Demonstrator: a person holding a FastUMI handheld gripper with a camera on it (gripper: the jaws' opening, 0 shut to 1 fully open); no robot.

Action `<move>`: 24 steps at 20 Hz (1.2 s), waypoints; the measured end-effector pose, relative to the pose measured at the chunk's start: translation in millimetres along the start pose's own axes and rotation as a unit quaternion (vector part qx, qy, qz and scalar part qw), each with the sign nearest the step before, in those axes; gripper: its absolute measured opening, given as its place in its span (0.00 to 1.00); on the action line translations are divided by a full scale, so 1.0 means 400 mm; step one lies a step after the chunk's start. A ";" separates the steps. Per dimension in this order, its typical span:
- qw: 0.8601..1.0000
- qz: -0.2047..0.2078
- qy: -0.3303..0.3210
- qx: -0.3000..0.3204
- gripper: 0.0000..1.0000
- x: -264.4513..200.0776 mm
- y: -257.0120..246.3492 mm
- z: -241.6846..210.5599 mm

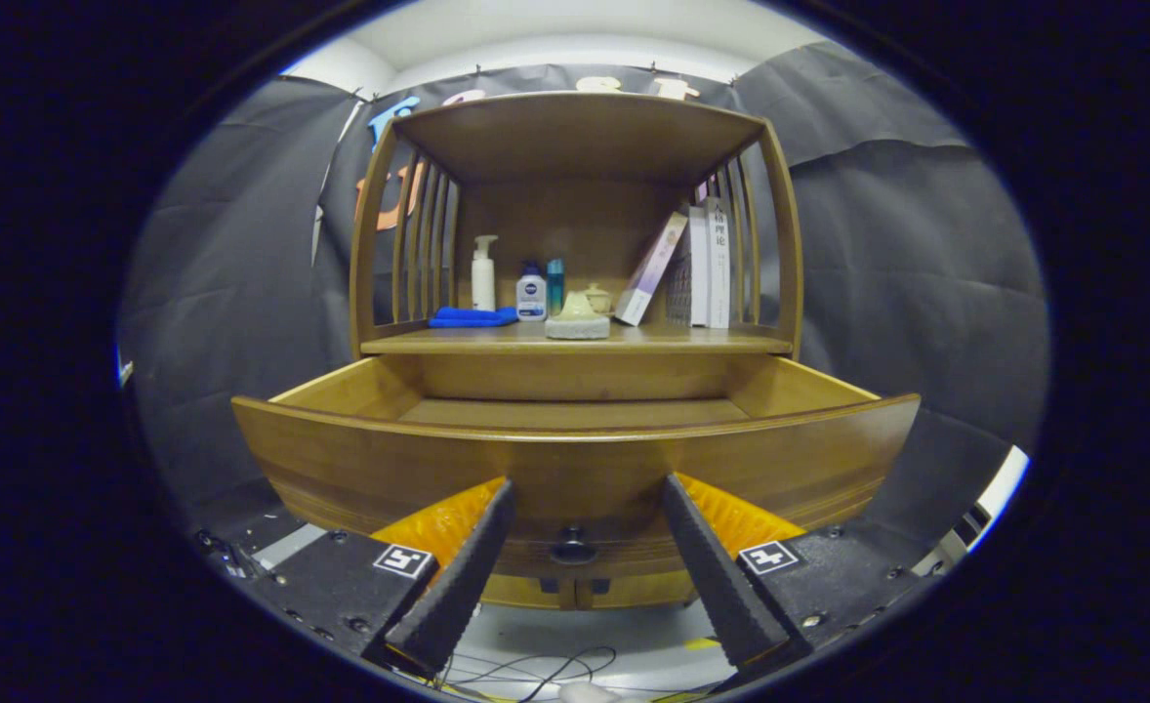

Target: Pull open the drawer, take out the items inside it, and place them on the countertop above the cabinet.

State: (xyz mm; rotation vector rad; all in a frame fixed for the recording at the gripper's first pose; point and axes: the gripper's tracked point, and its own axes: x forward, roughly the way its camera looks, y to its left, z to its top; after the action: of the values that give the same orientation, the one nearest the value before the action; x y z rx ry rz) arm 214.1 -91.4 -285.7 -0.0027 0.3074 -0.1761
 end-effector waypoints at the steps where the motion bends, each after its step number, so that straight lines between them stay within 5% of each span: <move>1: 1.000 0.003 -0.001 0.000 0.99 0.014 -0.002 0.005; 24: 1.000 -0.021 -0.005 -0.014 0.99 0.421 0.031 0.115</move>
State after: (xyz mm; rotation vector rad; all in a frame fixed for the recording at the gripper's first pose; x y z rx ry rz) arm 388.0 -109.5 -292.8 -0.0374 0.3003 -0.2131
